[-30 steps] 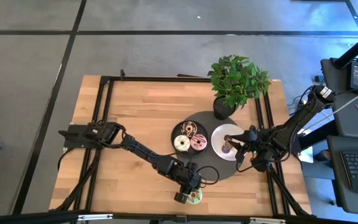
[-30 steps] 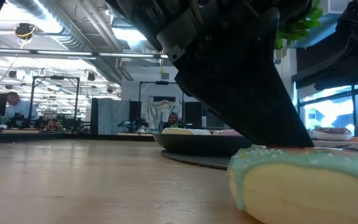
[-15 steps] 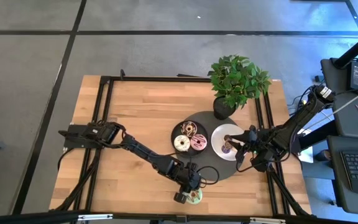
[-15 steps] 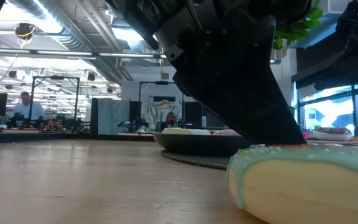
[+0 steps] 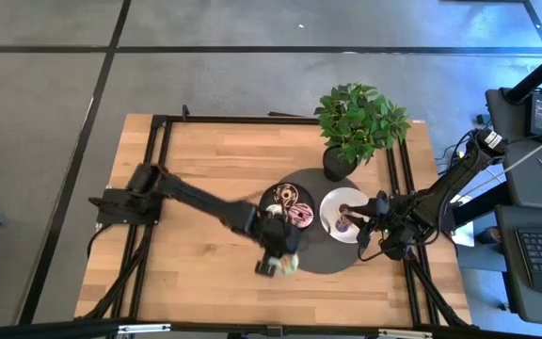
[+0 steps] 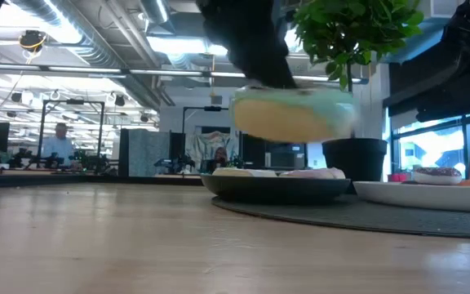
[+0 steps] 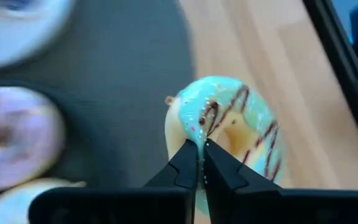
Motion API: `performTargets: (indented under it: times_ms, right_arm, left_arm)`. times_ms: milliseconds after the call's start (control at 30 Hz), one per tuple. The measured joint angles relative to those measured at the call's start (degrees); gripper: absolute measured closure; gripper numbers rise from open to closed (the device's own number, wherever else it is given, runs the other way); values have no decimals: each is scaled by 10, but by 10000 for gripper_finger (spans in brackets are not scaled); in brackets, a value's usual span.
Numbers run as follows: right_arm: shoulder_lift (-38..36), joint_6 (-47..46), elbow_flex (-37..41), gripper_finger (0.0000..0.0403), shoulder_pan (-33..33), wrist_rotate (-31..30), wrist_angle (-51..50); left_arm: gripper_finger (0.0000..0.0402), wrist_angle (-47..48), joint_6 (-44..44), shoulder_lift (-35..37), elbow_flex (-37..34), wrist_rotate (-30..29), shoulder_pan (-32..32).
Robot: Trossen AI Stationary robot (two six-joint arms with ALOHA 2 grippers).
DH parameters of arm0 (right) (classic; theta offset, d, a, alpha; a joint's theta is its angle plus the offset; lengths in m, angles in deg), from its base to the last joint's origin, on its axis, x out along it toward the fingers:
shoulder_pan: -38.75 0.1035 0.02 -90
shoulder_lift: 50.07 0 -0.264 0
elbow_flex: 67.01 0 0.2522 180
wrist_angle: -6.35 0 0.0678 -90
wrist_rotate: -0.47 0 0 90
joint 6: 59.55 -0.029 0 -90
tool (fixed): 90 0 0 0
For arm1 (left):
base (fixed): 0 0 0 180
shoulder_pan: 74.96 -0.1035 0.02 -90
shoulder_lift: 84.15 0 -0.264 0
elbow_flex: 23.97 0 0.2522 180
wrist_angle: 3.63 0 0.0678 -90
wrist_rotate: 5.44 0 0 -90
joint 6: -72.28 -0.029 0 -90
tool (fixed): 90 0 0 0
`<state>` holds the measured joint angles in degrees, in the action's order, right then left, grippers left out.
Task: Pick & Place donuts
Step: Put the large green donut on the black plate
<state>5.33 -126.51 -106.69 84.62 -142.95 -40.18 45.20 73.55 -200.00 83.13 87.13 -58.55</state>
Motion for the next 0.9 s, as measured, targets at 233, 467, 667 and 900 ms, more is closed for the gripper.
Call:
performTargets:
  times_ms: [233,467,667,900]
  right_arm:
    - [0,0,0,267,0,2,-3]
    - [0,0,0,267,0,11,-3]
    - [0,0,0,267,0,11,-5]
    - [0,2,0,267,0,10,-5]
  left_arm:
    - [392,16,-37,53,0,-1,-98]
    - [392,-15,-55,48,-24,98,-194]
    - [392,-65,-56,48,-72,137,-245]
    - [391,-94,-50,48,-115,141,-267]
